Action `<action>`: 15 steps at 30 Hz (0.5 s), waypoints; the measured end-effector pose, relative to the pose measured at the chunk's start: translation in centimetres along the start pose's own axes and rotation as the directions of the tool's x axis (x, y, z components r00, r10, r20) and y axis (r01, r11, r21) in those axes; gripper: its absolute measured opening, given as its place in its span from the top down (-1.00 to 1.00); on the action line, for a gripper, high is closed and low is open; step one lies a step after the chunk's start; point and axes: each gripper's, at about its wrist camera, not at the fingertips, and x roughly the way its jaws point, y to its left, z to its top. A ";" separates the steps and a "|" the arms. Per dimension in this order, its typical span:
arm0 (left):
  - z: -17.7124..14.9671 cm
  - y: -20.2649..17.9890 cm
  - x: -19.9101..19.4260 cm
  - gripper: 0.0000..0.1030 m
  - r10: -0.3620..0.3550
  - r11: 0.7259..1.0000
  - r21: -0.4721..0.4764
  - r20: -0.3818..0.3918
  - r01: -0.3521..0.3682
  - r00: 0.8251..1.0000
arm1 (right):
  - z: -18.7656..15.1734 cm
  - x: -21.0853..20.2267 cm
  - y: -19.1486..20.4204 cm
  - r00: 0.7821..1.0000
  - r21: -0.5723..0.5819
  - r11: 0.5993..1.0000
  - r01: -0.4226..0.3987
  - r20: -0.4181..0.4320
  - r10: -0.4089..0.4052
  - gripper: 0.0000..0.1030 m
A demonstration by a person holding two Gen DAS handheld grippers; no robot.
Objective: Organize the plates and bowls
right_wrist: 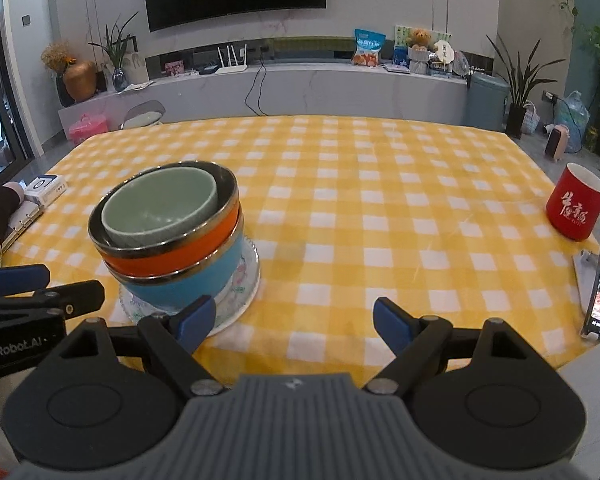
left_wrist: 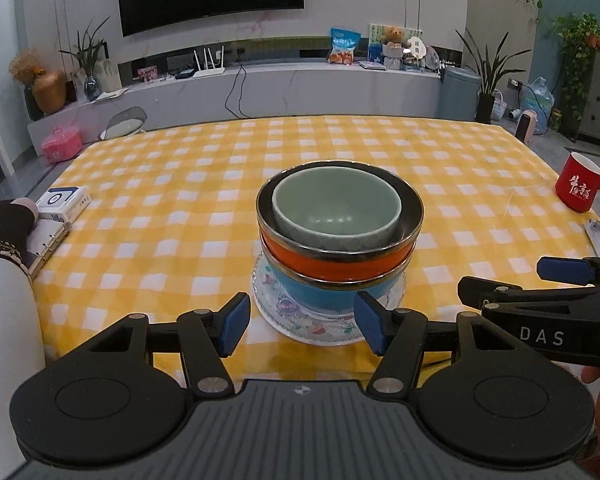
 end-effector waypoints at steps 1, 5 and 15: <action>0.0 0.0 0.0 -0.37 0.001 1.000 -0.001 -0.002 -0.001 1.000 | 0.0 0.1 0.0 1.000 0.000 1.000 0.000 -0.002 0.000 -0.64; 0.0 -0.2 -0.2 -0.37 0.014 1.000 0.005 -0.003 -0.014 1.000 | -0.2 0.1 0.0 1.000 0.004 1.000 0.003 -0.005 -0.003 -0.64; 0.2 -0.2 -0.7 -0.39 0.008 1.000 -0.003 0.005 -0.008 1.000 | -0.2 0.0 0.1 1.000 -0.004 1.000 0.004 -0.002 -0.004 -0.64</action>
